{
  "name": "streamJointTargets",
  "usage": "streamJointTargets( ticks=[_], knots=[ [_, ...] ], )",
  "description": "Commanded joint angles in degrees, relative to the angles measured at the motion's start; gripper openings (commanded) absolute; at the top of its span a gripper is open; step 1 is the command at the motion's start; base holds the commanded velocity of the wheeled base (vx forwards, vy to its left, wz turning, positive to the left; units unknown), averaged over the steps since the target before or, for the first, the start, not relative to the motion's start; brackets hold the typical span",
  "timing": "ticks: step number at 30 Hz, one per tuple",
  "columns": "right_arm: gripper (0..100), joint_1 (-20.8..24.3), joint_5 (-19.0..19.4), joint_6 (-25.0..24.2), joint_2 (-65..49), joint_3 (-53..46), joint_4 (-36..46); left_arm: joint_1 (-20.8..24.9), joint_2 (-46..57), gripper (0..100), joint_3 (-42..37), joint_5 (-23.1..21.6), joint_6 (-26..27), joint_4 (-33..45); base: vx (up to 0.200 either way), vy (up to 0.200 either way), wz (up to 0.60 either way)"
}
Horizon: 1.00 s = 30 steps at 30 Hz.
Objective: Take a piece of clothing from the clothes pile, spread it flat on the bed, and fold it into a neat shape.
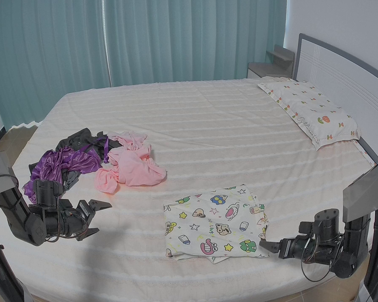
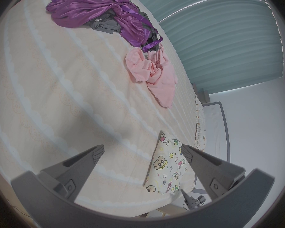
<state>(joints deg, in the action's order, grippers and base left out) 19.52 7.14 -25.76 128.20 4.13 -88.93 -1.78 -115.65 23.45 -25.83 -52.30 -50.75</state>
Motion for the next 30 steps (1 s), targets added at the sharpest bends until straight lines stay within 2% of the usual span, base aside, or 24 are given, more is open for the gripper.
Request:
streamJointTargets(
  ticks=[1, 2, 4, 6, 8, 9, 12, 13, 18, 30],
  knots=[
    [100, -1.5, 0.1, 0.0, -3.1, 2.8, -0.1, 0.0, -0.1, 100, 0.0, 0.1, 0.0, -0.1, 0.000, 0.000, 0.00],
    [100, -1.5, 0.2, 0.0, -2.0, 6.9, 0.2, 0.0, -0.1, 100, 0.0, 0.1, 0.0, -0.1, 0.000, 0.000, 0.00],
    [100, -1.5, 0.2, 0.0, -2.0, 6.9, 0.2, 0.0, -0.1, 100, 0.0, 0.1, 0.0, -0.1, 0.000, 0.000, 0.00],
    [100, -2.1, 0.2, -0.1, 2.4, 18.6, 5.9, 0.0, -0.1, 100, 0.0, 0.1, 0.0, -0.1, 0.000, 0.000, 0.00],
    [100, -2.1, 0.3, -0.3, 3.1, 21.3, 8.1, 0.0, -0.1, 100, 0.0, 0.1, 0.0, -0.1, 0.000, 0.000, 0.00],
    [100, -2.1, 0.5, -0.6, 4.5, 27.3, 13.1, 0.0, -0.1, 100, -0.1, 0.1, -0.1, -0.1, 0.000, 0.000, 0.00],
    [100, -2.2, 0.6, -0.7, 5.7, 32.6, 17.7, 0.0, -0.1, 100, -0.1, 0.1, -0.1, -0.1, 0.000, 0.000, 0.00],
    [100, -2.2, 0.6, -0.7, 6.8, 37.0, 21.9, 0.0, -0.1, 100, -0.1, 0.2, -0.1, -0.1, 0.000, 0.000, 0.00],
    [100, -1.8, 0.6, -0.7, 8.8, 47.5, 32.6, 0.0, -0.1, 100, -0.9, 0.2, -0.1, -1.5, 0.000, 0.000, 0.00],
    [100, -0.7, 1.8, -0.7, 12.6, 57.1, 44.2, 0.0, -0.6, 100, -1.5, 0.3, -0.3, -3.7, 0.000, 0.000, 0.00]
  ],
)
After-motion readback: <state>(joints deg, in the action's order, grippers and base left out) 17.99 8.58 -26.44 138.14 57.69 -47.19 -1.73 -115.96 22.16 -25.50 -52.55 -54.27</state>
